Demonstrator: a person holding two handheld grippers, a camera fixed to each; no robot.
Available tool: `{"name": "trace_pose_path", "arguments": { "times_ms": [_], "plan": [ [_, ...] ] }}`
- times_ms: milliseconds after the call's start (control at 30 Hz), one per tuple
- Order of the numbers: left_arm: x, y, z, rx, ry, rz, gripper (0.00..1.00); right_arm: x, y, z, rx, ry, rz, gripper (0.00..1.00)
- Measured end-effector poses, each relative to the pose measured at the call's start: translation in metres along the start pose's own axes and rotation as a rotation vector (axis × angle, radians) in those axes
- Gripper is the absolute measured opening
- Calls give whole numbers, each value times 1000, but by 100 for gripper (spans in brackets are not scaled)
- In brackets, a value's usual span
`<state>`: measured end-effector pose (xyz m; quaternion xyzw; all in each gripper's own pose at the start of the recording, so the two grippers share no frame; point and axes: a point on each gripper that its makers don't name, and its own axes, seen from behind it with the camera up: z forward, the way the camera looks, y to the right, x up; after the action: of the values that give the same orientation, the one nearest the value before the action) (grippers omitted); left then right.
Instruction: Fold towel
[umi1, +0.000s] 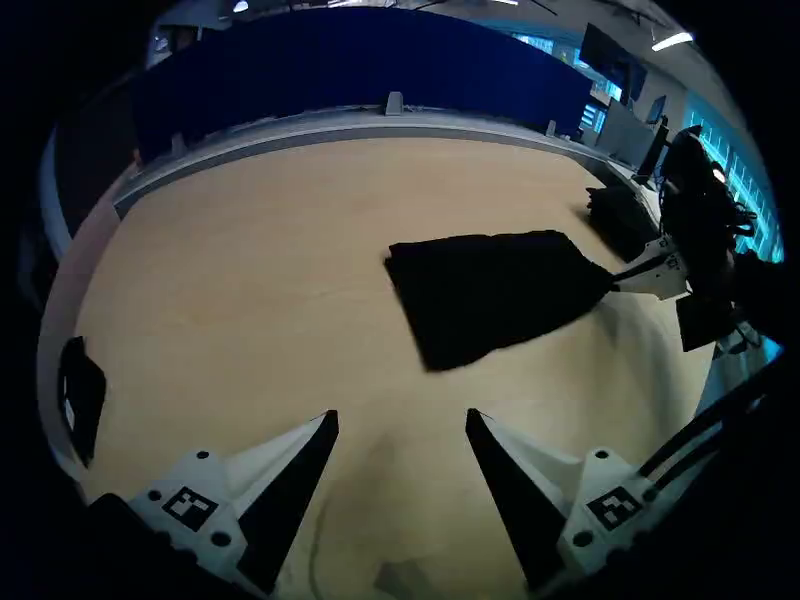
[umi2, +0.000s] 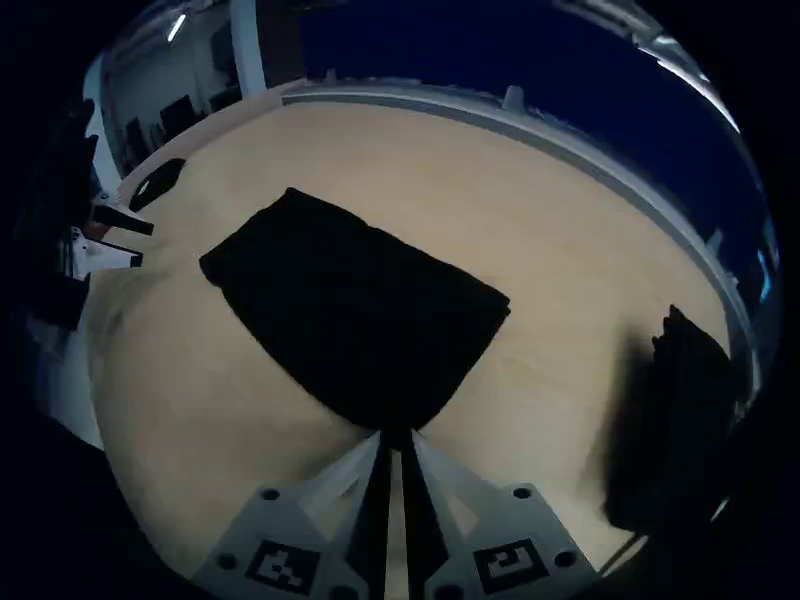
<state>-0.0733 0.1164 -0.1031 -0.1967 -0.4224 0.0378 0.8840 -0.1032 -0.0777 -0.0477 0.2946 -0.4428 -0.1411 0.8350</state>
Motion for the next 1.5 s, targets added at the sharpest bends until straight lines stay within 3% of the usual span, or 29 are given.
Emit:
{"name": "trace_pose_path", "arguments": {
  "times_ms": [467,867,1233,1500],
  "plan": [
    [4,-6,-18,2,23,-6,95,88,-3,-29,-13,127,-103,6],
    [-1,-4,-31,-8,27,-8,95,115,-17,-25,0,128,-174,6],
    [-16,-12,-64,35,57,-51,94,169,-75,-2,80,133,-323,6],
    [-38,-21,-86,85,71,-113,95,174,-140,40,174,81,-447,6]
  ]
}}
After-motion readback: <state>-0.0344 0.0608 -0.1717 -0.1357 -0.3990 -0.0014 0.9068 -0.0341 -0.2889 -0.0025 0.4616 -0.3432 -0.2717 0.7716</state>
